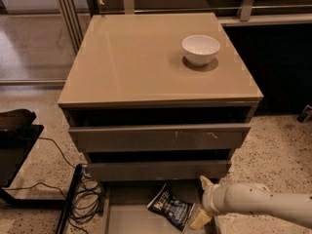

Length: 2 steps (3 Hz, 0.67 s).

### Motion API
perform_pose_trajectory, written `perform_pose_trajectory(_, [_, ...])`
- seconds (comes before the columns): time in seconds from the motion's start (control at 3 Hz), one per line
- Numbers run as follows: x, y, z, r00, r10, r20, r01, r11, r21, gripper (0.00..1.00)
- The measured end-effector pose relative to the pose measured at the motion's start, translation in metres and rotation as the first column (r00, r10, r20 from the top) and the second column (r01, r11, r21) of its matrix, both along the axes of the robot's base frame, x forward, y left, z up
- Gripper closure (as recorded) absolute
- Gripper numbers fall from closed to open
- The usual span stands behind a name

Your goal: Pick blue chip bag from bottom drawer and place on counter

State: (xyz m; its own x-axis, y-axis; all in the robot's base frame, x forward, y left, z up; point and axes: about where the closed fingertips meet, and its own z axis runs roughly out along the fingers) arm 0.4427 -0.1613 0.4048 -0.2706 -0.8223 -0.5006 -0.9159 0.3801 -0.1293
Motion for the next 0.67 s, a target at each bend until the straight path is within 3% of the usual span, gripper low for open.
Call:
perform_pose_trajectory(0.33, [0.009,0.008,-0.039,0.9987,0.014,-0.049,-0.015,1.0,-0.02,0.0])
perform_pose_trajectory(0.67, [0.011,0.018,-0.043,0.9976,0.038,-0.058,-0.039,0.999,-0.023,0.0])
